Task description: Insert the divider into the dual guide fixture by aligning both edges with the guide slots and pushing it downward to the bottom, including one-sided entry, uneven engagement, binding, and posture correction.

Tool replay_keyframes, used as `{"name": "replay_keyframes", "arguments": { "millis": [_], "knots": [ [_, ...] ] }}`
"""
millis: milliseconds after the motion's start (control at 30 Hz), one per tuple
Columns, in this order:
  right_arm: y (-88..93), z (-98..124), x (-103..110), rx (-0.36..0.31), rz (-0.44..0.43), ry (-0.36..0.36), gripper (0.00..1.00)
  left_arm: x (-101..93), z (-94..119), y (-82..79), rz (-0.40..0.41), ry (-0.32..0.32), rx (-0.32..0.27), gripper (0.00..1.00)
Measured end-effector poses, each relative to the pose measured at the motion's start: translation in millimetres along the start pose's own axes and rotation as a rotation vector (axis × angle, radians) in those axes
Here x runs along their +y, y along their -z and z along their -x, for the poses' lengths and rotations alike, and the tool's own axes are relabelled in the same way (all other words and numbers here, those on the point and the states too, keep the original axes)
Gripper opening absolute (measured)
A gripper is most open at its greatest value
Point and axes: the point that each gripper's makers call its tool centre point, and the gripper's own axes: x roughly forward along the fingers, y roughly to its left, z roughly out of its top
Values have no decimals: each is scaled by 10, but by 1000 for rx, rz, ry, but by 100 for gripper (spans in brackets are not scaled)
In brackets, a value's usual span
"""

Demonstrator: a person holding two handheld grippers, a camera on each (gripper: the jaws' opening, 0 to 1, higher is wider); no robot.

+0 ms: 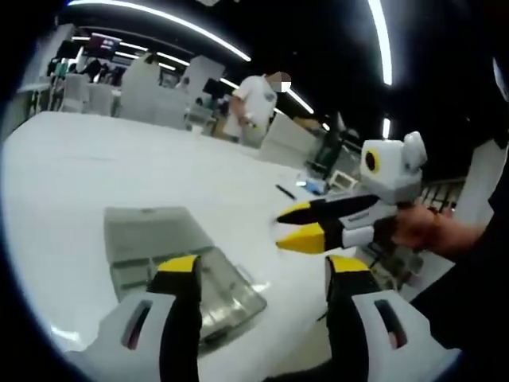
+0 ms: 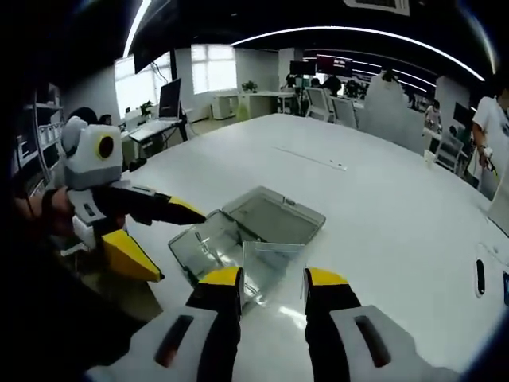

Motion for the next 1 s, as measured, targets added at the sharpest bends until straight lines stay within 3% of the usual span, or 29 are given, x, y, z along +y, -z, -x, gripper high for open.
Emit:
{"name": "replay_keyframes", "arguments": {
  "millis": [400,467,600,800,1000],
  "knots": [
    [57,13,198,-7,-3,-18,26,-67,-8,74,86,33,23,43],
    [59,17,216,-10,-4,-21,26,-61,-6,72,87,33,17,42],
    [42,42,241,-26,-12,-19,26,-91,-13,43,140,61,-7,28],
    [39,47,302,-30,-17,-31,26,-106,-45,16,157,60,-18,25],
    [47,30,351,-31,-6,-45,26,-105,-88,24,194,77,-34,11]
  ]
}}
